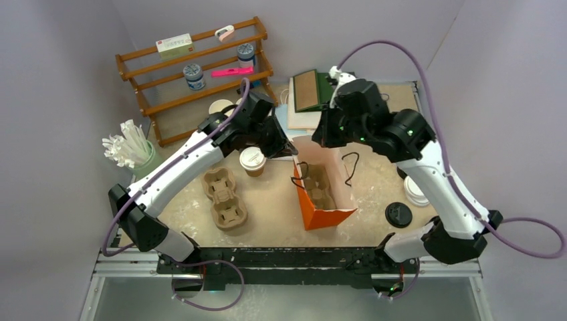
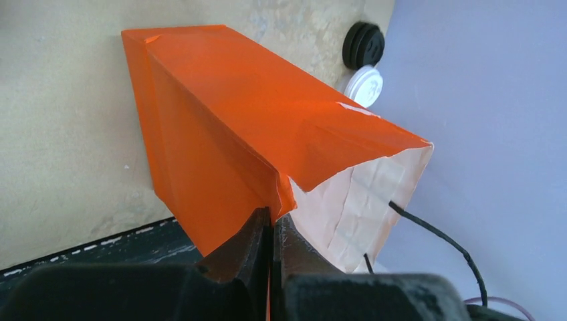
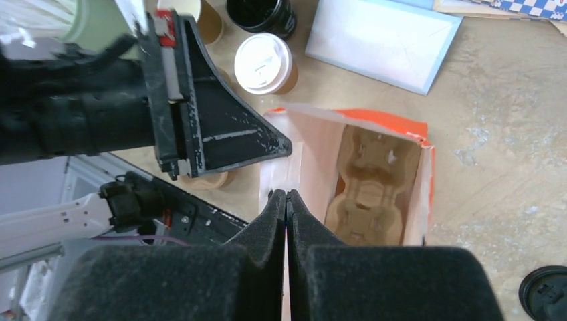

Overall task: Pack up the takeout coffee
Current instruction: Adjust the cup tray in the takeout bag.

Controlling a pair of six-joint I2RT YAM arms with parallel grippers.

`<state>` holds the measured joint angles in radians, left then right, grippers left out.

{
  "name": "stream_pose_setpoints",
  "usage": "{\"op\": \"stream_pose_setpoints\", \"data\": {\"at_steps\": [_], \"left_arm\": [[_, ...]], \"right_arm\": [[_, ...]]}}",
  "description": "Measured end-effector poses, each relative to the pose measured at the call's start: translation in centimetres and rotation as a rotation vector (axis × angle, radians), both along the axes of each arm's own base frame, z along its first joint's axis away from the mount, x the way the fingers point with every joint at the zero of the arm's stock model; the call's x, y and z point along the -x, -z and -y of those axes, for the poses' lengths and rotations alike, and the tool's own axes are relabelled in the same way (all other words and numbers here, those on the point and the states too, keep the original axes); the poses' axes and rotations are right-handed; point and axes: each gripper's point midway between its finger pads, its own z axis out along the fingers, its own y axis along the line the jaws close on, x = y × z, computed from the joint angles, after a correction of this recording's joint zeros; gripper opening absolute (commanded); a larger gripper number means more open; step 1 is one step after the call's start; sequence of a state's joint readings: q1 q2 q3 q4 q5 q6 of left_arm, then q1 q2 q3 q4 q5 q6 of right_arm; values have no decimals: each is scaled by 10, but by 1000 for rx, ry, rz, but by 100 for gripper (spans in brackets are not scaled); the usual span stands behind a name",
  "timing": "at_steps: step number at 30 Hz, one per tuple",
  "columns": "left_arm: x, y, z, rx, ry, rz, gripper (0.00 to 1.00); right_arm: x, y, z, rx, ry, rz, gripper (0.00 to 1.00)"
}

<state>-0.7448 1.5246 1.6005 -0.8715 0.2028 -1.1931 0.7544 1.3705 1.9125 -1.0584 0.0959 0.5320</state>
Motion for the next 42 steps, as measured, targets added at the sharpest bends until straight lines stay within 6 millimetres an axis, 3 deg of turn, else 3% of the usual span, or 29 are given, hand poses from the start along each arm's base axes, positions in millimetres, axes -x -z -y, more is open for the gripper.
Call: {"op": "stream_pose_setpoints", "data": {"at_steps": [7, 15, 19, 22, 31, 38, 42], "left_arm": [[-18, -6, -16, 1, -101, 48, 0], [-25, 9, -33, -23, -143, 36, 0], [-26, 9, -34, -21, -127, 41, 0], [-25, 9, -33, -22, -94, 55, 0], [-31, 15, -25, -41, 15, 97, 0], [-31, 14, -23, -43, 56, 120, 0], [-31, 14, -23, -42, 60, 121, 0]], "right_arm": [[19, 29, -37, 120, -29, -2, 0], [27, 78, -24, 251, 60, -49, 0], [29, 114, -20, 331, 71, -72, 0], [28, 128, -19, 346, 70, -69, 0], [15, 108, -7, 280, 86, -30, 0], [-2, 63, -7, 183, 112, 36, 0], [-3, 55, -4, 160, 114, 54, 0]]}}
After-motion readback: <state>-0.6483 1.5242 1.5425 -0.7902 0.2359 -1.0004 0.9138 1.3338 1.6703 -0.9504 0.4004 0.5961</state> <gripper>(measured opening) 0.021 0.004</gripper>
